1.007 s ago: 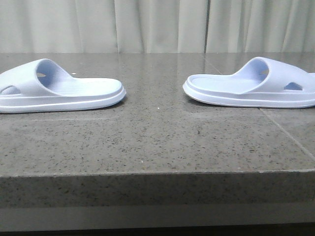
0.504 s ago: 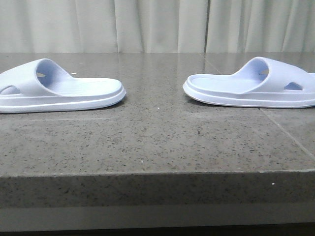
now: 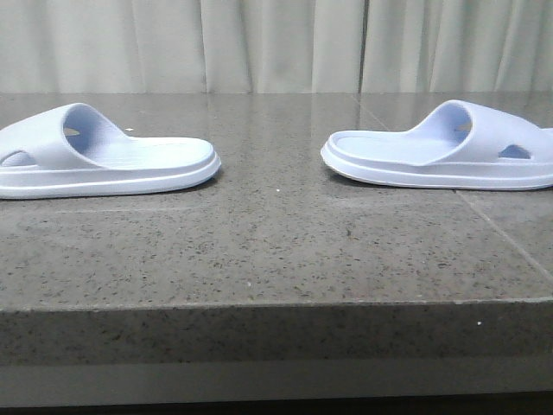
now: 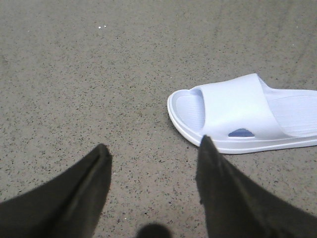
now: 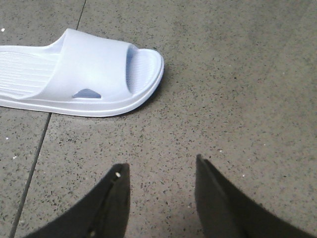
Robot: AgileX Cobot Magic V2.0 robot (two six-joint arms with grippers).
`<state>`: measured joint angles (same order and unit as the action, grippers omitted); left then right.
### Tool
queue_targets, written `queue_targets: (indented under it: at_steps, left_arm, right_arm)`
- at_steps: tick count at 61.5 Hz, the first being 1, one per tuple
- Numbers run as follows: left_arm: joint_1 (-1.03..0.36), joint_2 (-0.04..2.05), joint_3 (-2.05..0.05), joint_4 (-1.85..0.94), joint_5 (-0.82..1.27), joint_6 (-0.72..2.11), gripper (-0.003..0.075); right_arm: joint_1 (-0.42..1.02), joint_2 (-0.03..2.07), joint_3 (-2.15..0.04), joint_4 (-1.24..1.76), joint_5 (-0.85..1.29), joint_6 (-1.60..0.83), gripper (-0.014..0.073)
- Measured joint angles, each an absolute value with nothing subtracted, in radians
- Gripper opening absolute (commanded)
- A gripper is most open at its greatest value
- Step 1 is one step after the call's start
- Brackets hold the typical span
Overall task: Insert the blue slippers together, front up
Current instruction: 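Close the left gripper on the heel of the slipper in front of it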
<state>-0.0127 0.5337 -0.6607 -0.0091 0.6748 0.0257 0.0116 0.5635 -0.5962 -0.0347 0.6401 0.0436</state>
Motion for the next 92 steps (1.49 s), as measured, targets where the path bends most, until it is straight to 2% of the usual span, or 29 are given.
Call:
queue_targets:
  at_steps: [19,36,50,68,73,82,92]
  left_arm:
    - [-0.013,0.585,-0.707,-0.012,0.751,0.026,0.0435]
    - [-0.013,0.803,-0.822,0.000,0.922,0.026,0.0420]
    - [0.018,1.010,-0.882,-0.021,0.956,0.031,0.0420]
    - [0.283,1.212,-0.941,-0.482,0.953,0.417,0.0419]
    - [0.349,1.266,-0.947,-0.620,0.949,0.527,0.0398]
    - [0.396,1.350,-0.948,-0.772,0.934,0.640,0.0300]
    - [0.398,1.434,-0.963,-0.871,0.932,0.715,0.0295]
  right_arm:
    - [0.012,0.563,-0.596,-0.035,0.645,0.044,0.0374]
    - [0.012,0.563,-0.596,-0.031,0.651,0.044,0.0374]
    - [0.012,0.563,-0.596,-0.031,0.651,0.044,0.0374]
    - [0.012,0.563,-0.596,-0.029,0.652,0.044,0.0374]
    - [0.012,0.563,-0.596,-0.029,0.652,0.044,0.0374]
    - [0.012,0.563,-0.596,-0.023,0.652,0.044,0.0374]
    - [0.012,0.563,-0.596,-0.017,0.652,0.044,0.0374]
